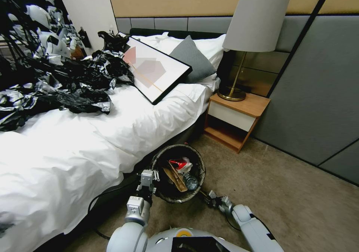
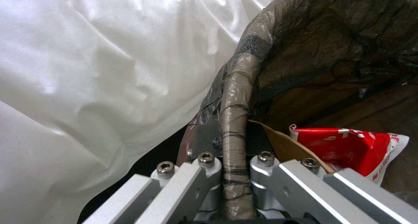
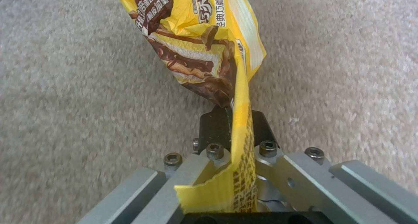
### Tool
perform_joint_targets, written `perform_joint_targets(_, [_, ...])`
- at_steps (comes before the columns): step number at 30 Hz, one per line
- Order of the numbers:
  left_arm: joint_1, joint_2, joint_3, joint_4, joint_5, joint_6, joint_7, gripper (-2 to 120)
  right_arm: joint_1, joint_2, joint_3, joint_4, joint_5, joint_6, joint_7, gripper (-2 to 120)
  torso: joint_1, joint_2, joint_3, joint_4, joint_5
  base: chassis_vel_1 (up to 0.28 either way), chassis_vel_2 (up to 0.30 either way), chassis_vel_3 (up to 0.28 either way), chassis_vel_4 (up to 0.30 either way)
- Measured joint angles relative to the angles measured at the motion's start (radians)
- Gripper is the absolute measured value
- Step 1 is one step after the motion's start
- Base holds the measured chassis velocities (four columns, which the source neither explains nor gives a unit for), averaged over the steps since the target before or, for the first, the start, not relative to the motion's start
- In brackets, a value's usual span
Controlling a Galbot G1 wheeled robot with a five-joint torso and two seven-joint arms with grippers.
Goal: Pick up the trash bin, then pick up the garbage from the floor and place it into the trash bin.
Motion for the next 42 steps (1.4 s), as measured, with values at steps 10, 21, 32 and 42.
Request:
perform_joint_targets(10, [0.000,0.001,0.003,0.000,0.003,0.000,0.001,0,-0.039,-0.007,0.041,0.055,0.055,0.012,0.015,0,0.000,0.000,0.000,-0.0001,-0.0001,0.000,0.000,0.000,0.000])
perform_joint_targets(21, [-0.007,0.006,-0.003,-0.001,-0.005,0.000,0.002,0,-0.131,0.012,0.168,0.222,0.239,0.020,0.148,0,0.000,0.000,0.000,0.0000,0.0001,0.000,0.000,0.000,0.000])
perform_joint_targets(32, [-0.007,0.008,-0.004,-0.005,-0.010,0.001,0.002,0,-0.166,-0.005,0.310,0.405,0.426,0.079,0.142,0,0.000,0.000,0.000,0.0000,0.0001,0.000,0.000,0.000,0.000])
perform_joint_targets(42, [-0.008,0.005,-0.008,0.002,-0.008,0.002,0.002,0,-0.238,0.007,0.328,0.746,0.591,0.119,0.053,0,0.000,0.000,0.000,0.0001,-0.0005,0.000,0.000,0.000,0.000])
